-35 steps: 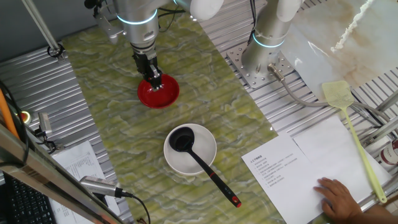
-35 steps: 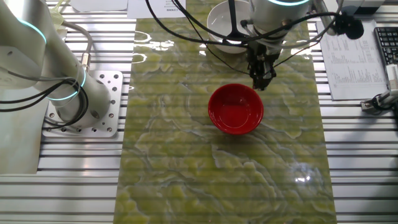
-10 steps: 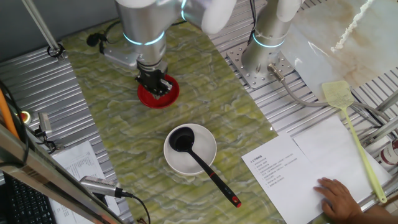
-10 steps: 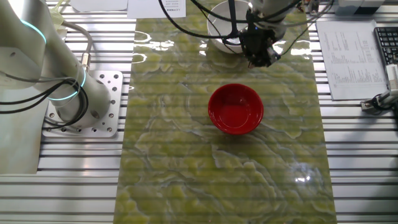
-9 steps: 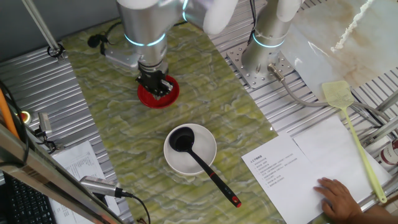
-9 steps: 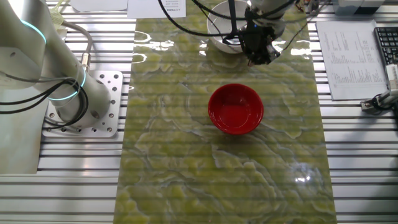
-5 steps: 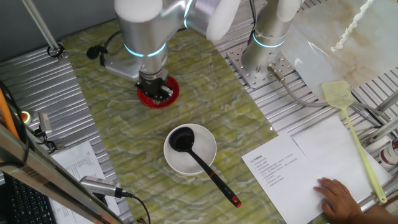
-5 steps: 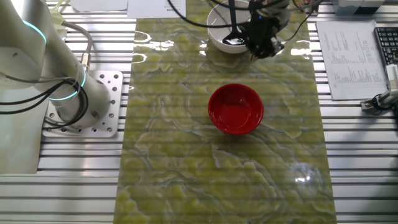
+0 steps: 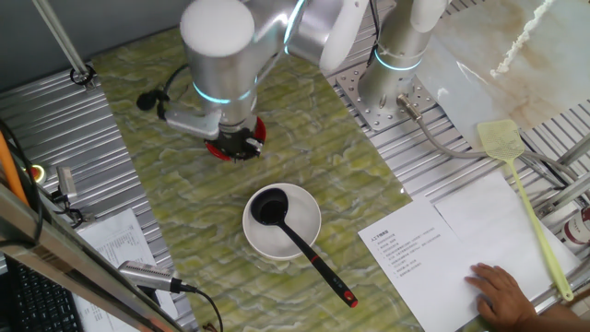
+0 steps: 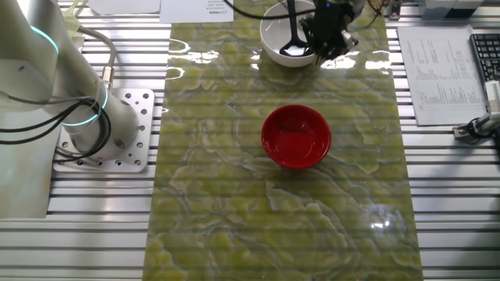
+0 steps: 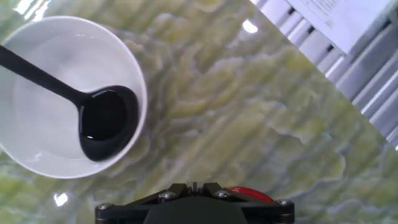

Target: Scoop water with a large spoon from one bowl to another

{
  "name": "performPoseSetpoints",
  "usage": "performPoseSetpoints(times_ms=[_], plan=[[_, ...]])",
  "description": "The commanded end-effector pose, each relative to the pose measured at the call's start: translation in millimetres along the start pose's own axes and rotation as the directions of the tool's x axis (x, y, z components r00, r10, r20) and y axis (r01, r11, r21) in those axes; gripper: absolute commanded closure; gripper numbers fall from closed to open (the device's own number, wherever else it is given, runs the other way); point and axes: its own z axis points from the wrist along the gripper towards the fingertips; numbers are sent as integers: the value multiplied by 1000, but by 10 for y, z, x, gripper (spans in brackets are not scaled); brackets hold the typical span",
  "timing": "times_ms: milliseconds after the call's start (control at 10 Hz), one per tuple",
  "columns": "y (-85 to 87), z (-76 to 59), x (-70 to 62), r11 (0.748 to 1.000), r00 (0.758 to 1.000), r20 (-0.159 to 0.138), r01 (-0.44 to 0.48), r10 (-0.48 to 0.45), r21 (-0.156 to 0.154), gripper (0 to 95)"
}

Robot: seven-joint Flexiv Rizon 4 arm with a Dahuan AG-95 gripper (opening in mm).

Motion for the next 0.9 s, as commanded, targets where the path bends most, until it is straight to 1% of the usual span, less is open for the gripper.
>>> performPoseSetpoints(times_ms=[100,300,400,700,800,900], plan=[[47,-20,-60,1000,1000,0,22,-22,2,950],[80,-37,-104,999,999,5,54,-54,-1,950],[80,-37,-104,998,998,5,68,-68,-1,950],[80,-37,-104,998,998,5,65,-65,-1,950],[80,-37,-104,996,996,3,86,-86,-1,950],[80,-37,-104,988,988,-15,152,-152,-6,950]])
